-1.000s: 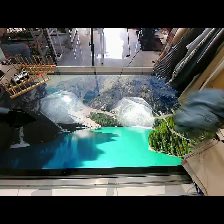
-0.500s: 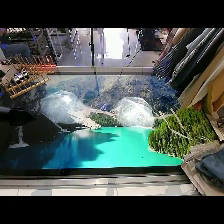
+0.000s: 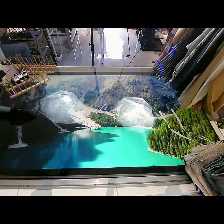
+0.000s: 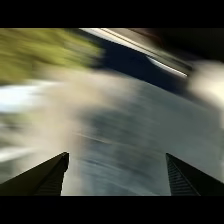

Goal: Fold the clothes and pants, and hang the long-sleeved shirts on hangers.

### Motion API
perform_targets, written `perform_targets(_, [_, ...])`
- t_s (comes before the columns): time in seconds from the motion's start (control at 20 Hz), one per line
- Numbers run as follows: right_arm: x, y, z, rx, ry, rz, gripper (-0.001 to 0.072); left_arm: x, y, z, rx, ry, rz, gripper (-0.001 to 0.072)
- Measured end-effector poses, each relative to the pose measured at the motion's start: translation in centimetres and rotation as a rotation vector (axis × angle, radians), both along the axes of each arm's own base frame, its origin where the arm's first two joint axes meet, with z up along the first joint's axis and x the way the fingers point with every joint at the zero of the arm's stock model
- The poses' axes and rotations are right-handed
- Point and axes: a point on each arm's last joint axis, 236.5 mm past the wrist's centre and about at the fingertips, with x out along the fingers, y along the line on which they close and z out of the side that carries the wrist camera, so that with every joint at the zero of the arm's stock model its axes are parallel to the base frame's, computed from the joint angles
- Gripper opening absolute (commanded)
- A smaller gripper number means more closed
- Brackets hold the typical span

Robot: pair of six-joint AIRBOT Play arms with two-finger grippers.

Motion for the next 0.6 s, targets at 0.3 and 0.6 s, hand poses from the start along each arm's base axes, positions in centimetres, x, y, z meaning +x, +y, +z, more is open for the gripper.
perform_targets(0.3, [18.1, 20.3, -2.7, 0.135, -0.017, 0.708, 0.0384, 2.9, 6.2, -0.6, 0.121, -0.024, 0.325, 0.0008])
perform_targets(0.6, [25.5, 33.9, -5.6, -0.216, 0.006, 1.063, 0.0057, 8.8, 8.8, 4.8, 0.042, -0.329, 0.537, 0.0009])
